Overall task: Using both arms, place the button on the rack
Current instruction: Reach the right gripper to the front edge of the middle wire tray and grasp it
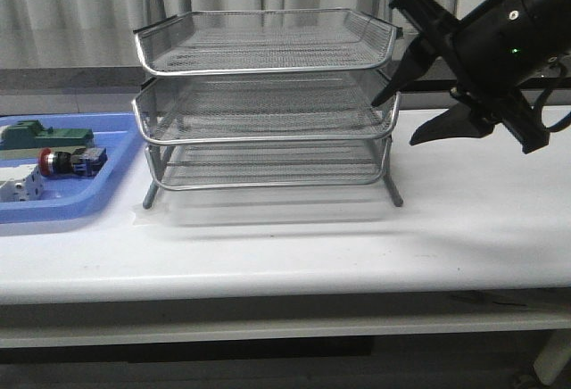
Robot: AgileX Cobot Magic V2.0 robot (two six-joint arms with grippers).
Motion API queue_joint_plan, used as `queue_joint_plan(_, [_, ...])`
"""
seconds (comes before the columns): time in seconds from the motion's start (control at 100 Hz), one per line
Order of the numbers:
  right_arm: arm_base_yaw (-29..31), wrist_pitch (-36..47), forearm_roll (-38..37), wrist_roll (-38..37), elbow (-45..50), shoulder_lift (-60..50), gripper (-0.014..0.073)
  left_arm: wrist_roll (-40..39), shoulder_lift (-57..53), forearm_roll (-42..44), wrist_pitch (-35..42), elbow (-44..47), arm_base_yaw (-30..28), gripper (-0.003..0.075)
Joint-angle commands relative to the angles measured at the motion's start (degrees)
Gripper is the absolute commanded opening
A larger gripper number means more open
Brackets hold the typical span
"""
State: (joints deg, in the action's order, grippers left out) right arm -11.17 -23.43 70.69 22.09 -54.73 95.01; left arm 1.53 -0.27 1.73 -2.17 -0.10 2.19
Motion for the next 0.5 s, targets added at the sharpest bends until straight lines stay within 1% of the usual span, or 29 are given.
queue_joint_plan(0.0, [-0.3,-1.5,2.2,1.3,-2.8,-0.5,0.0414,-0.5,-1.8,-0.3,4.5,3.1,0.0,-0.0021])
queue_joint_plan(0.21, [-0.3,-1.9,4.2,3.9,-4.6,1.5,0.0414,-0.5,-1.8,-0.3,4.5,3.1,0.0,-0.0021])
queue_joint_plan(0.38, [-0.3,-4.2,6.6,6.6,-6.6,3.6,0.0414,-0.5,-1.8,-0.3,4.5,3.1,0.0,-0.0021])
queue_joint_plan(0.49, [-0.3,-5.1,8.2,6.8,-7.2,4.7,0.0414,-0.5,-1.8,-0.3,4.5,3.1,0.0,-0.0021])
